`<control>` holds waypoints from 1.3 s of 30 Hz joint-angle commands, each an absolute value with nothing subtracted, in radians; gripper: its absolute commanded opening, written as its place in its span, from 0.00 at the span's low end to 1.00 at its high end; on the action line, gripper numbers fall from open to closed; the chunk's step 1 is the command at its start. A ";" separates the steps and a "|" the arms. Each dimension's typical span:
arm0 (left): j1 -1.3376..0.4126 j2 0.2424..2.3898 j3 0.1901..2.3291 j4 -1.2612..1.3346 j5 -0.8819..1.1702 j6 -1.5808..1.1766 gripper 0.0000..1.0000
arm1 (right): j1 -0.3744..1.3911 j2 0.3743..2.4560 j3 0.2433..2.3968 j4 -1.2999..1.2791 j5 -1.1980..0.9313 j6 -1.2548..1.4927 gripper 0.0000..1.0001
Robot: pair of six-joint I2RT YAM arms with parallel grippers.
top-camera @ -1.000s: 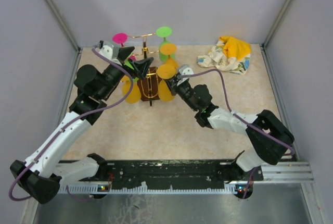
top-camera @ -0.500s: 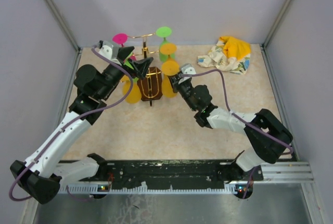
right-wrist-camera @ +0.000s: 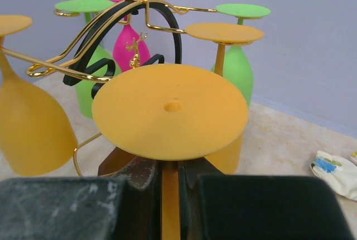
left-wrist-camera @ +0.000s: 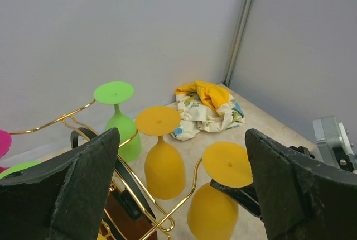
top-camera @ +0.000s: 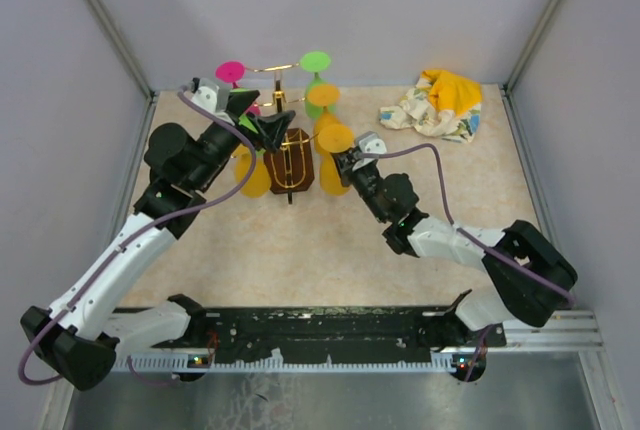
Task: Place the wine glass upside down on the wine glass rack
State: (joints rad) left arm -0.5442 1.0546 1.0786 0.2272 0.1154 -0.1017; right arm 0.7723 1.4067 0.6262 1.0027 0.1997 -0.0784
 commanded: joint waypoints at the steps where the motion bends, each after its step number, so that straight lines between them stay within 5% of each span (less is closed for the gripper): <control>1: -0.536 1.065 1.111 0.214 0.133 -0.124 0.99 | 0.783 1.370 0.623 1.063 0.145 -0.088 0.06; 7: -0.535 1.071 1.137 0.173 0.110 -0.148 0.99 | 0.799 1.369 0.622 1.049 0.133 -0.093 0.19; 18: -0.532 1.155 1.286 -0.037 0.023 -0.247 0.99 | 0.799 1.132 0.520 0.863 0.283 -0.103 0.66; 28: -0.534 1.150 1.356 -0.134 -0.067 -0.330 0.99 | 0.780 0.998 0.518 0.523 0.673 -0.078 0.96; 39: -0.535 1.159 1.374 -0.164 -0.130 -0.330 0.99 | 0.580 0.855 0.455 0.347 0.620 0.104 0.99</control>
